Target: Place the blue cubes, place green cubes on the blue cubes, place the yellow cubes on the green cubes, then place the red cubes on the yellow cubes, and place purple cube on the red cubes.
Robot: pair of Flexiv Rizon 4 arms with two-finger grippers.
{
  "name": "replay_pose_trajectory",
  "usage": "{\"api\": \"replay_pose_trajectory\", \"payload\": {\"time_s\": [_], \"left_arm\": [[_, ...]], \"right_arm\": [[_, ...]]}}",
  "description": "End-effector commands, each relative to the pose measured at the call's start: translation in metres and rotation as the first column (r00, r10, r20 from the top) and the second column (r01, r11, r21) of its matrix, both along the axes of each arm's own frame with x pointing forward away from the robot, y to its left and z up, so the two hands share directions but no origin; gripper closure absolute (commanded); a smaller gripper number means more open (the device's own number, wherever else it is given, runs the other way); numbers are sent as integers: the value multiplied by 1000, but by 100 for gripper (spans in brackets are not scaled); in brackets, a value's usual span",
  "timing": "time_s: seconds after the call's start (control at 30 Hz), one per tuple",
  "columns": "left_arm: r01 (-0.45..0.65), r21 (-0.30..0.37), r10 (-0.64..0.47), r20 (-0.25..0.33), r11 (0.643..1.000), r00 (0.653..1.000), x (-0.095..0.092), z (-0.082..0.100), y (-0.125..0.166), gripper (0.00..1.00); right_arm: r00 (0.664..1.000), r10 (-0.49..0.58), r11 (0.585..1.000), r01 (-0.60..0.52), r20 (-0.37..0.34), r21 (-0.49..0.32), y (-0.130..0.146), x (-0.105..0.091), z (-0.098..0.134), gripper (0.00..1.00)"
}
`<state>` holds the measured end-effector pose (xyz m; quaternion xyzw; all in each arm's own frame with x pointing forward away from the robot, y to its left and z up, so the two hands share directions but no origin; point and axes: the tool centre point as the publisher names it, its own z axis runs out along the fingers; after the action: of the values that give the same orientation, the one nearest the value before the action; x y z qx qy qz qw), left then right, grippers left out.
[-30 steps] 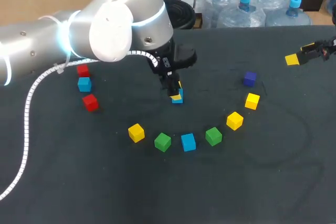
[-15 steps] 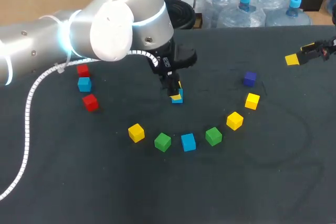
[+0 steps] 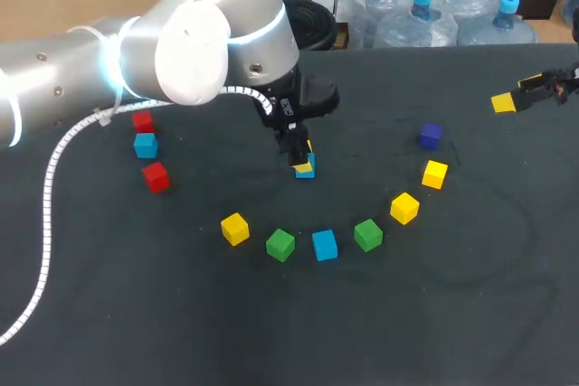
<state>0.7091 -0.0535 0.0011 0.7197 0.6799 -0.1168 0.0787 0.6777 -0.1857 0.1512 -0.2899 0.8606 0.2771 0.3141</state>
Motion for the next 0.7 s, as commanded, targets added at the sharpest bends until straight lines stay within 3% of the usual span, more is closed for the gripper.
{"api": "replay_pose_trajectory", "payload": {"time_s": [0.03, 0.23, 0.33, 0.37, 0.5, 0.6, 0.7], "left_arm": [[3, 4, -3, -8, 1000, 1000, 2, 0, 0, 71], [0, 7, 0, -10, 1000, 1000, 2, -1, 1, 61], [0, 8, 0, -11, 1000, 1000, 2, 0, 1, 51], [0, 9, 0, -11, 1000, 1000, 2, 0, 2, 42], [0, 9, 0, -13, 1000, 1000, 3, 0, 1, 34], [0, 8, 0, -12, 1000, 1000, 4, 0, 1, 34], [0, 7, 0, -10, 1000, 1000, 4, 1, 1, 43]], "right_arm": [[1000, 2, 1000, -2, 1, 3, 0, 1, -1, 0], [1000, 2, 1000, -2, 1, 3, 0, 1, -1, 0], [1000, 2, 1000, -2, 1, 3, 0, 1, -1, 0], [1000, 2, 1000, -2, 1, 3, 0, 1, -1, 0], [1000, 2, 1000, -2, 1, 3, 0, 1, -1, 0], [1000, 2, 1000, -2, 1, 3, 0, 1, -1, 0], [1000, 2, 1000, -2, 1, 3, 0, 1, -1, 0]]}}
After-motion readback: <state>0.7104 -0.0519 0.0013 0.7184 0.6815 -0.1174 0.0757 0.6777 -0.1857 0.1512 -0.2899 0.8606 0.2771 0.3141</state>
